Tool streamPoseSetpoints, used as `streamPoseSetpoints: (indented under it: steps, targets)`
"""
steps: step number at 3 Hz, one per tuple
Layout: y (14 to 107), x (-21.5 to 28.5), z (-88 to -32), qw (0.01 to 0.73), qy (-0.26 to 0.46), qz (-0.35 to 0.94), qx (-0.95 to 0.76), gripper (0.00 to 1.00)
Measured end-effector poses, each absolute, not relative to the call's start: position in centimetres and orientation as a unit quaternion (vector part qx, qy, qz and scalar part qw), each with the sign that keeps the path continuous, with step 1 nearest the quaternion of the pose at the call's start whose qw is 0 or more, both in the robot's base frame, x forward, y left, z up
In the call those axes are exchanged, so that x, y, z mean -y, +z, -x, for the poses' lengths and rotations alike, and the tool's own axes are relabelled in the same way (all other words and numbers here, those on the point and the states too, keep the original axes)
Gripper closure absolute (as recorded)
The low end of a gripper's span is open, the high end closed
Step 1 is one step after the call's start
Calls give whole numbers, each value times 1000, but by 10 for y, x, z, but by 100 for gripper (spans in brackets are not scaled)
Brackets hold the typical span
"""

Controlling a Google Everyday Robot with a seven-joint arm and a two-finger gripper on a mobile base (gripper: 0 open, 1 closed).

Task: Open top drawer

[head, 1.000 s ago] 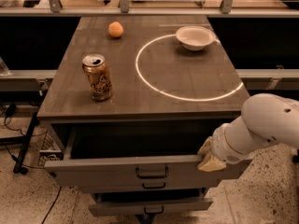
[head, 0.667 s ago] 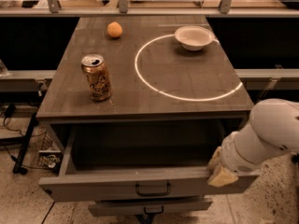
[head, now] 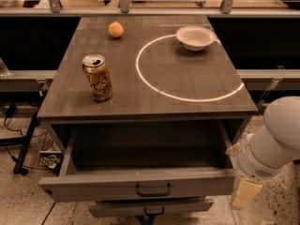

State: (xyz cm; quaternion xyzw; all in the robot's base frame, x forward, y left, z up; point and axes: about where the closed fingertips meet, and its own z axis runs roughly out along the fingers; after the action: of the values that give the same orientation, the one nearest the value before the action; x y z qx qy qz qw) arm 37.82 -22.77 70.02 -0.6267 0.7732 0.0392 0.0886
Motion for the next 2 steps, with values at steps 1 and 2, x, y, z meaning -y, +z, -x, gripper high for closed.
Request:
streamPoseSetpoints:
  steps: [1, 2]
  targets:
    - [714, 243, -368, 61, 19, 626, -777, 16]
    - [739, 245, -375, 72, 7, 628, -775, 39]
